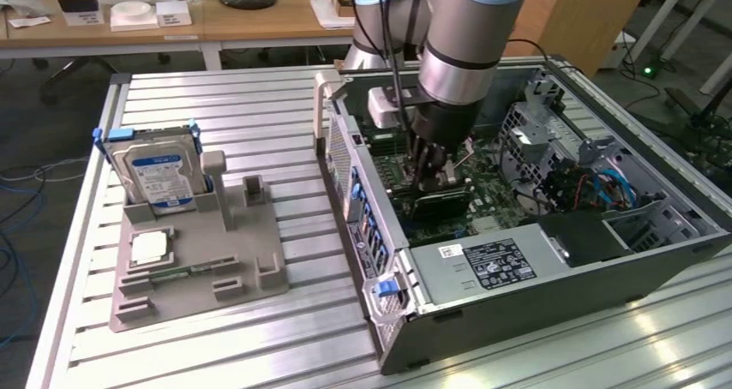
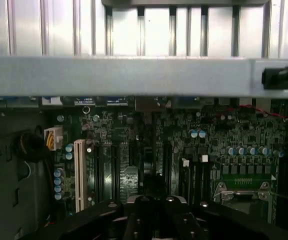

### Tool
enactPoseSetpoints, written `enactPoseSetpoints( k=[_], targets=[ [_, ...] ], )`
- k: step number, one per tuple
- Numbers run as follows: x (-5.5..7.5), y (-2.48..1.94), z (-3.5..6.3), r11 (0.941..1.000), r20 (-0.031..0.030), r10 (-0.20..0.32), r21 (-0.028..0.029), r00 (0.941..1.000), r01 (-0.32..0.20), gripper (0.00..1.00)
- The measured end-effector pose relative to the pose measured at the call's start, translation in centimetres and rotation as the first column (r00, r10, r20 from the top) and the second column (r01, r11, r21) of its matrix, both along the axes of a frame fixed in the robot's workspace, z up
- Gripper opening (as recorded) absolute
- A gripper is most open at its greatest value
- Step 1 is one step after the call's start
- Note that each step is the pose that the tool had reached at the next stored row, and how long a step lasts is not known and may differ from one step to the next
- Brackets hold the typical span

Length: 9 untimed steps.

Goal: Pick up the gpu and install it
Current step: 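Press down on the gpu until it lock into place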

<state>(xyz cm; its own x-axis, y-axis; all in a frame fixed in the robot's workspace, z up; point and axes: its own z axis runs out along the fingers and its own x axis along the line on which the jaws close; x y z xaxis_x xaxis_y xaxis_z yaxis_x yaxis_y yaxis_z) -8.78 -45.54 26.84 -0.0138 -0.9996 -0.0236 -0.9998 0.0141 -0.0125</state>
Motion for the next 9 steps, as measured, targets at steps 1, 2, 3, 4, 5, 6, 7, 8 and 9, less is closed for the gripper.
enactPoseSetpoints(
  k=[1,2,3,4,5,6,7,8,9],
  targets=[
    [0.4,0.00,-0.01,1.0000,0.0000,0.000,0.0000,1.0000,0.000,0.11],
    [0.7,0.00,-0.02,1.0000,0.0000,0.000,0.0000,1.0000,0.000,0.11],
    [1.1,0.00,-0.03,1.0000,0.0000,0.000,0.0000,1.0000,0.000,0.11],
    [1.5,0.00,-0.05,1.0000,0.0000,0.000,0.0001,1.0000,0.000,0.11],
    [1.9,0.00,-0.06,1.0000,0.0001,0.000,0.0001,1.0000,0.000,0.11],
    [2.4,0.00,-0.07,1.0000,0.0001,0.000,0.0002,1.0000,0.000,0.11],
    [2.6,0.00,-0.07,1.0000,0.0001,0.000,0.0001,1.0000,0.000,0.11],
    [2.7,0.00,-0.08,1.0000,0.0002,0.000,0.0001,1.0000,0.000,0.11],
    [2.7,0.00,-0.08,1.0000,0.0002,0.000,0.0001,1.0000,0.000,0.11]
  ],
)
